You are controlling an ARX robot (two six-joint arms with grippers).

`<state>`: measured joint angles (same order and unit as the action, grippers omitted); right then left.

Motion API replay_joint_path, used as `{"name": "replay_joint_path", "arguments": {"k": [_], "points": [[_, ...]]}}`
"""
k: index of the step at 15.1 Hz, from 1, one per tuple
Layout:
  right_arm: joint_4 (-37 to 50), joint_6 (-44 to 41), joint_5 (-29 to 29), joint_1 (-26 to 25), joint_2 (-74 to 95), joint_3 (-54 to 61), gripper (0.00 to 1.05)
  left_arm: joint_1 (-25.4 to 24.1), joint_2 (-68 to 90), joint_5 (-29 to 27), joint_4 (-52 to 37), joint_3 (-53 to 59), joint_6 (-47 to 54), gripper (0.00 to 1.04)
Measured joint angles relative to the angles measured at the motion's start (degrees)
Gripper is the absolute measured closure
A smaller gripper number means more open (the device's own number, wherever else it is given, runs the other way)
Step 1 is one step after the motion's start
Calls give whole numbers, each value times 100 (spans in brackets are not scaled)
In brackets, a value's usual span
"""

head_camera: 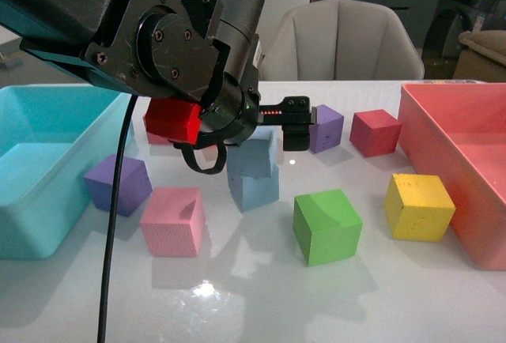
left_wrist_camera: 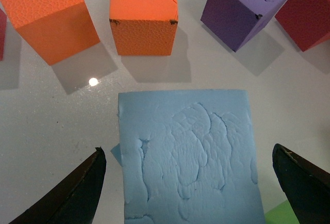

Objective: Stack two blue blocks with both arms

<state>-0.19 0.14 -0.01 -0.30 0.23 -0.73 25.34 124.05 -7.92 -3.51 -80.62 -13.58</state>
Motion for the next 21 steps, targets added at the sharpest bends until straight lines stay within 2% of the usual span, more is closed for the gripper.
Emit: {"name": "replay_joint_path", "arguments": {"k": [6,11,13,14,15,16,17,21], "points": [[-2,0,0,0,0,0,6,15,-918,-109,-756,728,177,7],[-2,0,0,0,0,0,6,472,-3206,-52,-2142,2570,822,7],[0,0,0,0,0,0,6,654,-4061,-92,-2227,3237,1233,7],[0,0,0,0,0,0,6,831,-4868,-457,-2566,3954,1484,11],[0,0,0,0,0,0,6,741,-5554,-1488,-2929,4601,1440,24],[-2,0,2,0,0,0,6,330,-6384,-1910,-2887,5329,1403,37],[0,0,0,0,0,0,6,-66,-6955,-1884,-2903,5845,1379,49],[-2,0,0,0,0,0,6,-946,-8078,-822,-2769,6913,1379,101]]}}
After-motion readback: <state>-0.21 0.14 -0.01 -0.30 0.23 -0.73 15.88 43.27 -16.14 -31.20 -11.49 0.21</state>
